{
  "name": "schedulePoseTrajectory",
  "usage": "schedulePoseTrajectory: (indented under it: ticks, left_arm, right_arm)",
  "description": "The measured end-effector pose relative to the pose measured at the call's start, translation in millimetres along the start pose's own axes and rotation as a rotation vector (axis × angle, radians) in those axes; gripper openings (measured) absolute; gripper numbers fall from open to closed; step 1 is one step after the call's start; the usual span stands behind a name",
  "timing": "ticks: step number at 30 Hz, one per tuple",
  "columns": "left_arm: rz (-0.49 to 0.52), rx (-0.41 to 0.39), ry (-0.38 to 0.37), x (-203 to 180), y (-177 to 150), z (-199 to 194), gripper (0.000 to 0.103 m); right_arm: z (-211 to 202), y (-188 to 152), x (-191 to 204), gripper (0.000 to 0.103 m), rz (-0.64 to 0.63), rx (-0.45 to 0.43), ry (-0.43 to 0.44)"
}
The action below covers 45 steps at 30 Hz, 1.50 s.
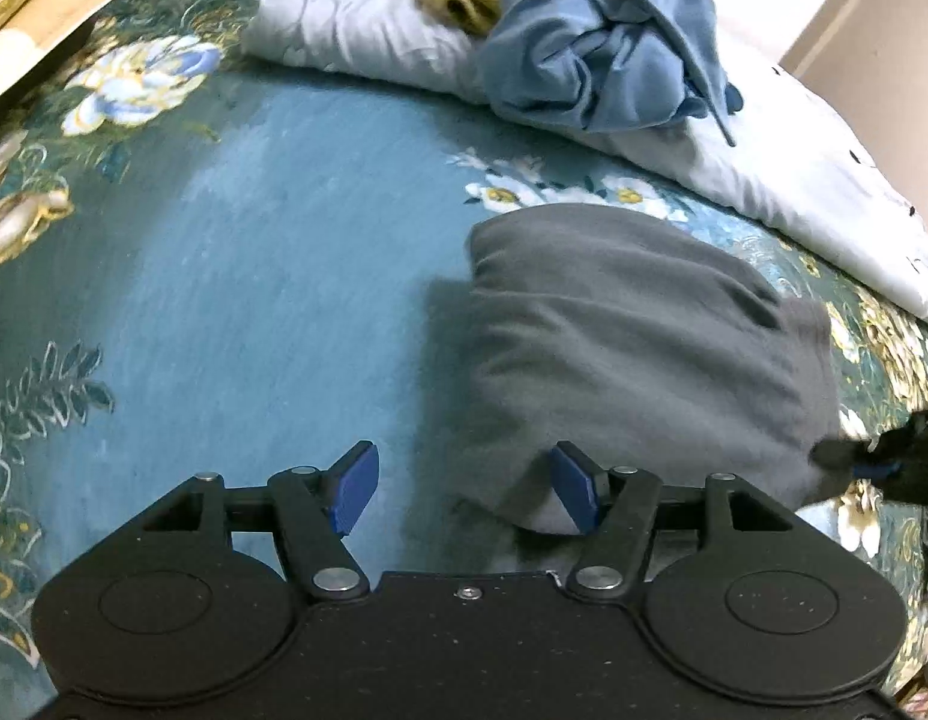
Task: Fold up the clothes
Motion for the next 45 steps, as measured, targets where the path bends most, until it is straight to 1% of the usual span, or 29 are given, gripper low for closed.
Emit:
schedulePoseTrajectory:
  ticks: [3, 5, 7, 9, 10, 11, 12, 13, 15, 16, 17, 18, 19, 22, 26, 29, 33, 35, 36, 39, 41, 42, 44, 45]
  left_arm:
    - [-0.034, 0.006, -0.028, 0, 3, 2, 0.062]
    - [-0.052, 0.011, -0.055, -2, 7, 6, 0.066]
    - [-0.064, 0.017, -0.078, -4, 12, 12, 0.068]
    - [-0.085, 0.037, -0.106, -6, 17, 19, 0.071]
    - [-0.101, 0.053, -0.127, -8, 19, 23, 0.073]
    - [-0.118, 0.068, -0.146, -9, 21, 28, 0.076]
    - [-0.133, 0.082, -0.159, -9, 22, 32, 0.077]
    - [-0.148, 0.095, -0.17, -9, 24, 37, 0.08]
    - [-0.18, 0.115, -0.184, -8, 26, 48, 0.081]
    - [-0.202, 0.128, -0.189, -7, 27, 54, 0.083]
    - [-0.227, 0.145, -0.195, -5, 27, 61, 0.084]
    - [-0.252, 0.161, -0.201, -3, 27, 67, 0.085]
    - [-0.273, 0.175, -0.209, -2, 26, 73, 0.085]
    - [-0.295, 0.203, -0.258, -2, 24, 84, 0.085]
    - [-0.316, 0.245, -0.326, -3, 17, 94, 0.086]
    - [-0.349, 0.275, -0.352, -3, 11, 103, 0.089]
    - [-0.366, 0.306, -0.384, -5, 4, 110, 0.091]
    - [-0.347, 0.312, -0.394, -9, 1, 111, 0.09]
    - [-0.335, 0.314, -0.398, -11, 0, 111, 0.089]
    - [-0.323, 0.32, -0.387, -14, 0, 112, 0.081]
    - [-0.331, 0.327, -0.372, -16, 0, 112, 0.067]
    - [-0.324, 0.325, -0.361, -17, 0, 112, 0.066]
    - [-0.29, 0.315, -0.332, -21, 0, 109, 0.061]
    - [-0.276, 0.312, -0.315, -22, 1, 107, 0.059]
  right_arm:
    - [13, -2, -13, 0.011, 0.017, 0.013, -0.039]
    - [18, -1, -12, 0.013, 0.0, 0.016, -0.046]
    - [14, -1, -5, 0.017, -0.048, 0.026, -0.04]
    - [6, 1, 3, 0.019, -0.103, 0.019, -0.023]
    - [1, 3, 6, 0.023, -0.134, 0.011, -0.014]
    - [-3, 5, 9, 0.025, -0.167, -0.002, -0.013]
    - [-6, 9, 10, 0.032, -0.2, -0.02, -0.017]
    - [-6, 13, 11, 0.054, -0.22, -0.034, -0.021]
    - [-2, 19, 11, 0.079, -0.223, -0.051, -0.011]
    - [3, 21, 12, 0.087, -0.218, -0.048, 0.01]
    - [9, 22, 14, 0.088, -0.212, -0.042, 0.034]
    - [17, 23, 14, 0.097, -0.21, -0.033, 0.052]
    - [25, 24, 15, 0.099, -0.209, -0.022, 0.066]
    - [46, 25, 9, 0.099, -0.207, -0.007, 0.061]
    - [64, 27, 2, 0.099, -0.135, -0.001, 0.098]
    - [76, 24, -3, 0.099, -0.089, 0.022, 0.115]
    - [81, 23, -4, 0.1, -0.07, 0.019, 0.14]
    - [82, 23, -3, 0.091, -0.057, 0.029, 0.146]
    - [83, 22, -3, 0.078, -0.041, 0.037, 0.149]
    - [86, 21, -2, 0.073, -0.007, 0.048, 0.142]
    - [87, 21, -2, 0.069, 0.002, 0.05, 0.124]
    - [88, 21, -1, 0.066, 0.003, 0.051, 0.11]
    - [88, 20, 1, 0.058, -0.004, 0.055, 0.085]
    - [87, 19, 3, 0.051, -0.013, 0.058, 0.074]
Point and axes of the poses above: each gripper's, at about its wrist camera, not at the fingertips, and z roughly the way its jaws point, x to its left, y to its top, the point moved 9 cm from there along z, roughly the way its jaws point, and after that the axes turned 15 degrees about -x, right-handed, at the moved point
